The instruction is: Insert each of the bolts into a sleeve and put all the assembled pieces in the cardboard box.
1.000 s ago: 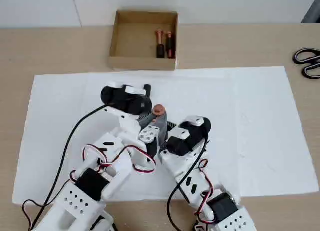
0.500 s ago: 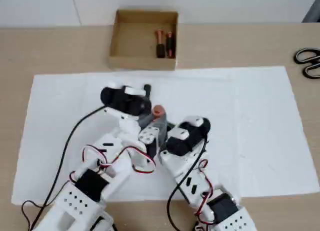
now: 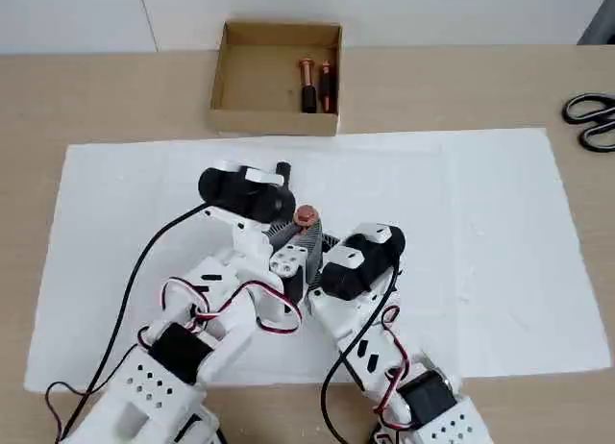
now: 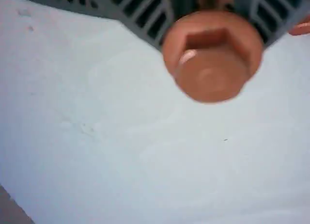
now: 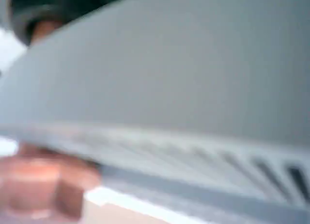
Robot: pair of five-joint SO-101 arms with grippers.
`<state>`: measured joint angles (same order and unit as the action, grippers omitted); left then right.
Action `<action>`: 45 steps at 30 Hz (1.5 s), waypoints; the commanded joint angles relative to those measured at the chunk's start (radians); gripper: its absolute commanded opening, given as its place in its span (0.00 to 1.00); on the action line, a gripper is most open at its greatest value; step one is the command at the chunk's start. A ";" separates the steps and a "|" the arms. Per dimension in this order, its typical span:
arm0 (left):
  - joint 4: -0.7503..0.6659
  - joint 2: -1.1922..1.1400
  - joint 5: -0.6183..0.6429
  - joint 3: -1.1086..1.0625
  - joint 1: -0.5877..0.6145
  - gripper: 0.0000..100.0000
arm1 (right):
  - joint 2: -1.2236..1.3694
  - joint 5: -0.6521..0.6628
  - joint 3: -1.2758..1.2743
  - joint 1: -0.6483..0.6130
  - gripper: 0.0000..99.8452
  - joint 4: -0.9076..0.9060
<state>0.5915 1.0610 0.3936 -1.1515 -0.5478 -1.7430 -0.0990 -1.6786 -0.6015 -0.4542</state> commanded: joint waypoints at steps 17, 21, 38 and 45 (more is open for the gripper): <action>0.011 -0.166 0.000 0.102 -0.002 0.04 | -0.027 -0.005 -0.008 -0.004 0.00 0.016; 0.068 -0.130 0.002 0.111 -0.002 0.16 | -0.027 -0.005 -0.008 -0.004 0.00 0.015; 0.149 0.089 -0.005 0.117 0.196 0.17 | -0.027 -0.003 -0.008 -0.001 0.00 0.015; 0.325 0.173 -0.002 0.136 0.407 0.17 | -0.021 -0.003 -0.008 0.027 0.00 0.015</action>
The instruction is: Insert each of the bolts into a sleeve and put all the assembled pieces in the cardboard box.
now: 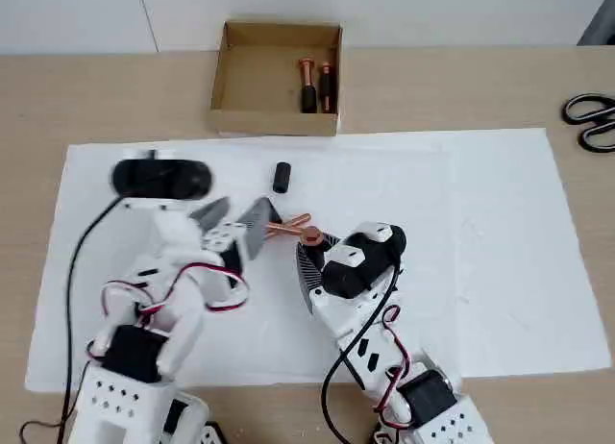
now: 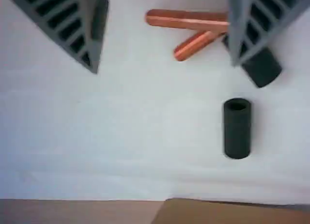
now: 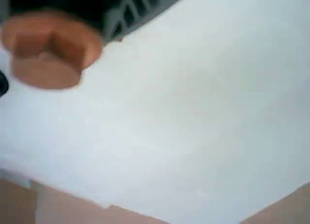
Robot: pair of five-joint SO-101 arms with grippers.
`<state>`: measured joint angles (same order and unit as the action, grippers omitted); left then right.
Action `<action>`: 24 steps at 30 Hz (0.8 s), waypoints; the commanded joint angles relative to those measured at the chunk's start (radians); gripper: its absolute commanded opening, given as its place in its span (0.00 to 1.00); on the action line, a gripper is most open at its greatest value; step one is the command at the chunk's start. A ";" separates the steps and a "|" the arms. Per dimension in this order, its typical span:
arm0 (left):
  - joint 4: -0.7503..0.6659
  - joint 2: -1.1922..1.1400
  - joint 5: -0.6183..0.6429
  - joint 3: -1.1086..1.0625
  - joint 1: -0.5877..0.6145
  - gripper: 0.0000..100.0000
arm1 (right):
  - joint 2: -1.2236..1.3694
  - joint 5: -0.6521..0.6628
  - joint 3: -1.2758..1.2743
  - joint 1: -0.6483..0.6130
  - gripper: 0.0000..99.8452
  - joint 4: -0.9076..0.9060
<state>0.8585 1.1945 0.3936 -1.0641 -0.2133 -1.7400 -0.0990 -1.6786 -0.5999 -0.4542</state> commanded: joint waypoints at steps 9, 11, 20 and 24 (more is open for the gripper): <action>0.112 0.132 -0.207 -0.073 0.399 0.17 | -0.019 0.044 0.149 0.240 0.00 -0.163; 0.098 0.149 -0.253 -0.117 0.430 0.17 | -0.018 0.049 0.236 0.278 0.00 -0.206; -0.117 0.204 -0.255 -0.389 0.457 0.17 | 0.344 0.133 0.647 0.303 0.00 -0.214; -0.203 0.204 -0.255 -0.479 0.454 0.17 | 0.711 0.127 0.895 0.302 0.00 -0.124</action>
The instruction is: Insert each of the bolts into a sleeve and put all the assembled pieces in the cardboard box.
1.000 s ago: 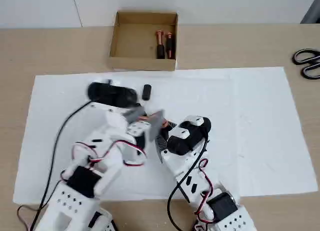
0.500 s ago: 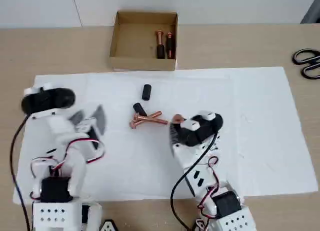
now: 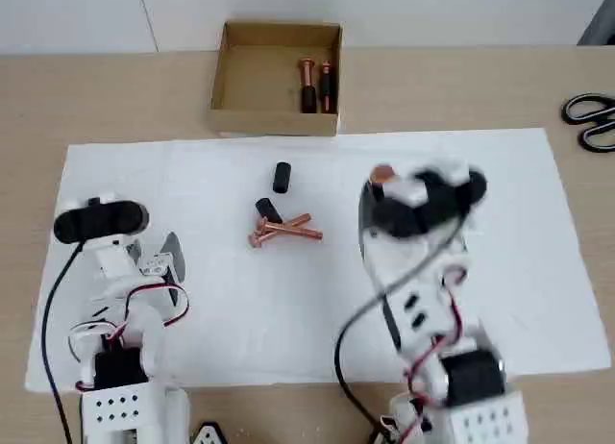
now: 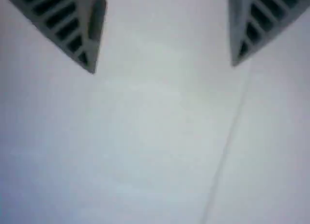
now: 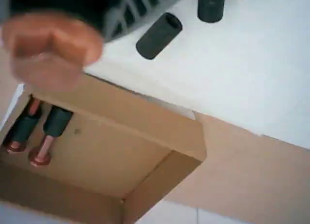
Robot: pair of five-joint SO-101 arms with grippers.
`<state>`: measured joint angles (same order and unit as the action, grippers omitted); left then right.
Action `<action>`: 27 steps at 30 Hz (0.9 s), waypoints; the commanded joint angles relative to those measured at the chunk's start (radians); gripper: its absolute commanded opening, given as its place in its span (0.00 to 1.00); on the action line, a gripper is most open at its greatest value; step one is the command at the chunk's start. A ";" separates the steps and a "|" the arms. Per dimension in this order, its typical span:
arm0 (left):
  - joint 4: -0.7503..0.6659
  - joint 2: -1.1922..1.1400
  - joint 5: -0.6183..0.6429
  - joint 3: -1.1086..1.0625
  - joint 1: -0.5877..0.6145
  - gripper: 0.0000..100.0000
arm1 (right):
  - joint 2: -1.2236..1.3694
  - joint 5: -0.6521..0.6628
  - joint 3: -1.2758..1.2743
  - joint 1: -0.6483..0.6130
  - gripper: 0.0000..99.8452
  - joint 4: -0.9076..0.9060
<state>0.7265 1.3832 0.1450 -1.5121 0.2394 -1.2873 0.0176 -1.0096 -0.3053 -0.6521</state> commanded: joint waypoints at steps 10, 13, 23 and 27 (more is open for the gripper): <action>-0.095 0.017 0.015 -0.076 -0.048 0.17 | 1.152 0.011 0.971 -0.007 0.00 0.226; -0.095 0.017 0.015 -0.076 -0.044 0.17 | 1.368 0.011 1.185 -0.021 0.00 0.229; -0.095 0.017 0.015 -0.077 -0.044 0.17 | 1.910 0.017 1.700 -0.051 0.00 0.236; -0.094 0.017 0.015 -0.077 -0.044 0.17 | 2.072 0.017 1.869 -0.051 0.00 0.236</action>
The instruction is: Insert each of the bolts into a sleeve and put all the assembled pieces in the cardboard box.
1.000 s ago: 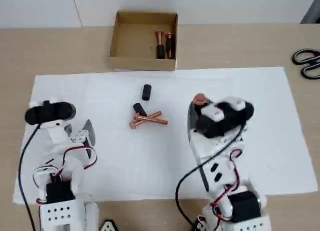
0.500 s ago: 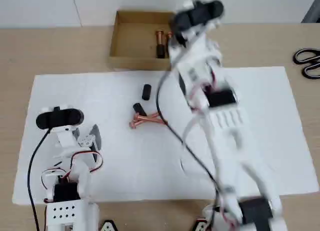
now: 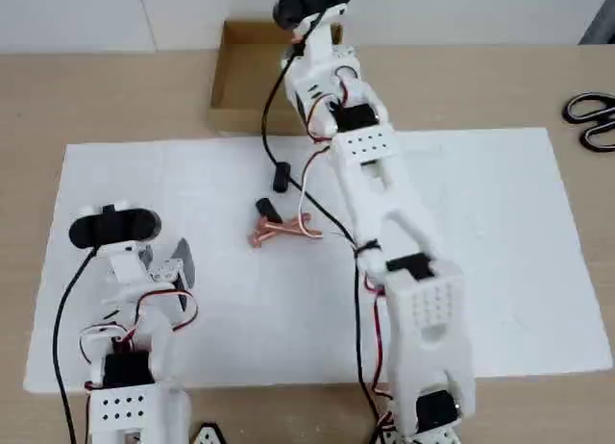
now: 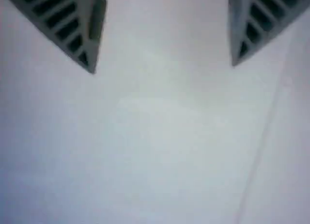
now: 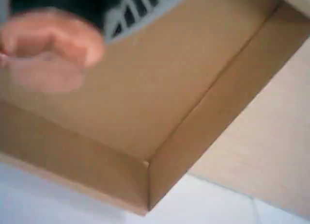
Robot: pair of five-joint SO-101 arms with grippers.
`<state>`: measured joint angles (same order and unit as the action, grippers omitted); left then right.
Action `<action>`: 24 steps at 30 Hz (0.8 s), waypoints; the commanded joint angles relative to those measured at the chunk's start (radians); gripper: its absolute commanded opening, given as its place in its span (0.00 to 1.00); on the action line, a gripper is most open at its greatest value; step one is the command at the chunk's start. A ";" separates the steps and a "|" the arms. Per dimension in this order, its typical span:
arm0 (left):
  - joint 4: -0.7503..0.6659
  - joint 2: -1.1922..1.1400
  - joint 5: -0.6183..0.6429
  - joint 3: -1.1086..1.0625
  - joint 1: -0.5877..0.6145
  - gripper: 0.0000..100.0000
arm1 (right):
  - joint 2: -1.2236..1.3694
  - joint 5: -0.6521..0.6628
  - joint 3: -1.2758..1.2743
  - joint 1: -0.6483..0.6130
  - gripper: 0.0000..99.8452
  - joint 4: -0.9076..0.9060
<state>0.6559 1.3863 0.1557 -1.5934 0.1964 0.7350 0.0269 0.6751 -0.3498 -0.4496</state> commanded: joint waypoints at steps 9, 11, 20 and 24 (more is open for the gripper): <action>-0.023 0.014 0.005 0.004 -0.002 0.17 | 0.328 0.009 0.529 -0.048 0.00 0.031; -0.023 0.014 0.005 0.004 -0.003 0.17 | 0.375 0.009 0.580 -0.054 0.00 0.031; -0.023 0.014 0.003 0.004 -0.003 0.17 | 0.529 0.009 0.726 -0.061 0.01 0.031; -0.023 0.014 0.003 0.004 -0.003 0.17 | 0.555 0.009 0.755 -0.059 0.01 0.031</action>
<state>0.6559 1.3863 0.1557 -1.5934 0.1964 1.3103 0.0269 1.3334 -0.4081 -0.4496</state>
